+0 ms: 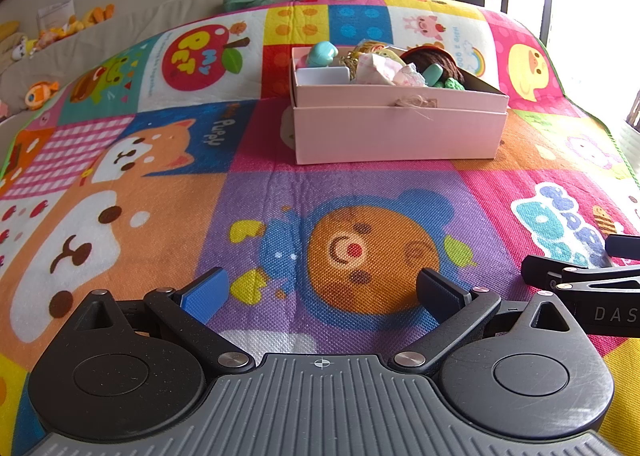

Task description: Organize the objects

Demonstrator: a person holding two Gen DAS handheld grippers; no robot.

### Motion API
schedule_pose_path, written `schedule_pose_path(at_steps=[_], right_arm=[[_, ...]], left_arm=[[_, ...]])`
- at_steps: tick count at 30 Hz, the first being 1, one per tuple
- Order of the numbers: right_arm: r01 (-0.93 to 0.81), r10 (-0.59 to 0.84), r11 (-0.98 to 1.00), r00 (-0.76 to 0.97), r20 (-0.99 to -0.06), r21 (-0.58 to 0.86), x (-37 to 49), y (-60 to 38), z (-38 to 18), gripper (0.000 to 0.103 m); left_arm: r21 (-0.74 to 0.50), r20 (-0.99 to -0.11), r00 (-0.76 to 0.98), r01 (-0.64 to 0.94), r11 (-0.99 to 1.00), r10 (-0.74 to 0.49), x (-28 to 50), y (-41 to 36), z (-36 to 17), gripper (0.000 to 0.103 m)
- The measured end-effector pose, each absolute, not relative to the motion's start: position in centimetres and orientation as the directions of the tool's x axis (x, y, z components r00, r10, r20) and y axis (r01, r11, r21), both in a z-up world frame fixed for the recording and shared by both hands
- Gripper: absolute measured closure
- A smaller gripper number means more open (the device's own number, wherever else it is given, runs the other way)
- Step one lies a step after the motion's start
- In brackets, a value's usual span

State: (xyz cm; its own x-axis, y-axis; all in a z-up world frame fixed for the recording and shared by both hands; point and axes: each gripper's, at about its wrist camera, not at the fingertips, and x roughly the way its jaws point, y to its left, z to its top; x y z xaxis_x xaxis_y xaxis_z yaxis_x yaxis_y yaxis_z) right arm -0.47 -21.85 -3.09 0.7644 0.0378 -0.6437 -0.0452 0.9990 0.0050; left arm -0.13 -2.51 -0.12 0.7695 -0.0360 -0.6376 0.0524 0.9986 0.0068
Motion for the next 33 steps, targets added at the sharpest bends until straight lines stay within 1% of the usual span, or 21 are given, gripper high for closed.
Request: schedule_pose_path(at_steps=[33], right_arm=[[-0.045, 0.038, 0.999, 0.764, -0.644, 0.005, -0.48, -21.84, -3.07, 0.0]], left_arm=[[0.002, -0.639, 0.768, 0.051, 0.999, -0.038, -0.19, -2.5, -0.19, 0.001]])
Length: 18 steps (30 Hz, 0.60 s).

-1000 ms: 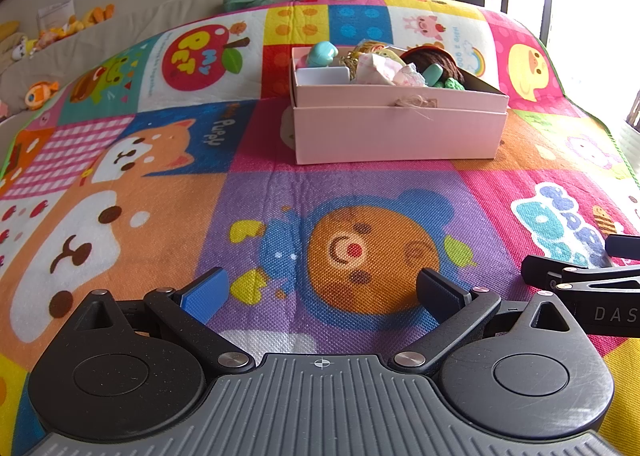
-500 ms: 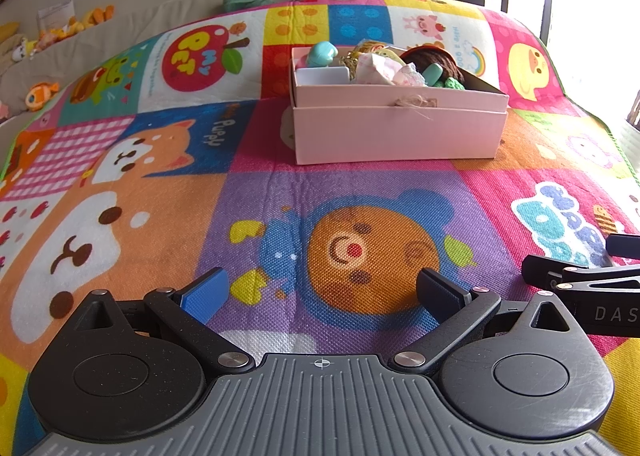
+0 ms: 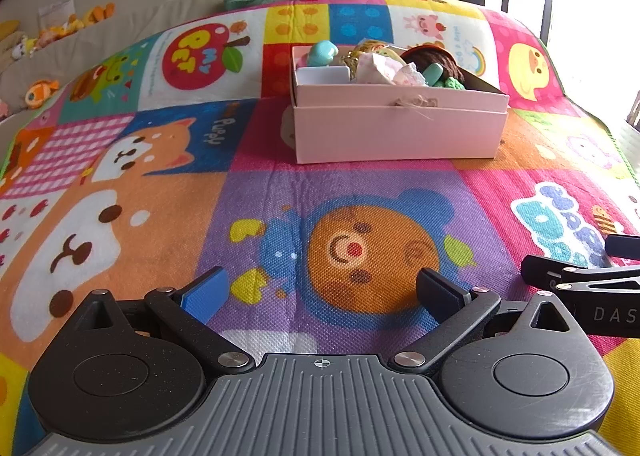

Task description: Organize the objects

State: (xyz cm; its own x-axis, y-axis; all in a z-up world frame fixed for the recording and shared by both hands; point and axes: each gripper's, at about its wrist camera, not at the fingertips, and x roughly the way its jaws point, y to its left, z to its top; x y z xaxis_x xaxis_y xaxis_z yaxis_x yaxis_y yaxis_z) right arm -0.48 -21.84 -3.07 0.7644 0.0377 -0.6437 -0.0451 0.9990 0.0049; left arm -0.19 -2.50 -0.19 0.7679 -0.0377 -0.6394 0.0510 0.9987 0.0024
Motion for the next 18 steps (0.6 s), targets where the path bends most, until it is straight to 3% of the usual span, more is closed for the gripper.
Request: schedule_pose_path(at_steps=[18], right_arm=[[-0.045, 0.038, 0.999, 0.764, -0.644, 0.005, -0.5, -21.86, -3.05, 0.0]], left_arm=[[0.005, -0.639, 0.768, 0.051, 0.999, -0.036, -0.29, -2.5, -0.24, 0.001]])
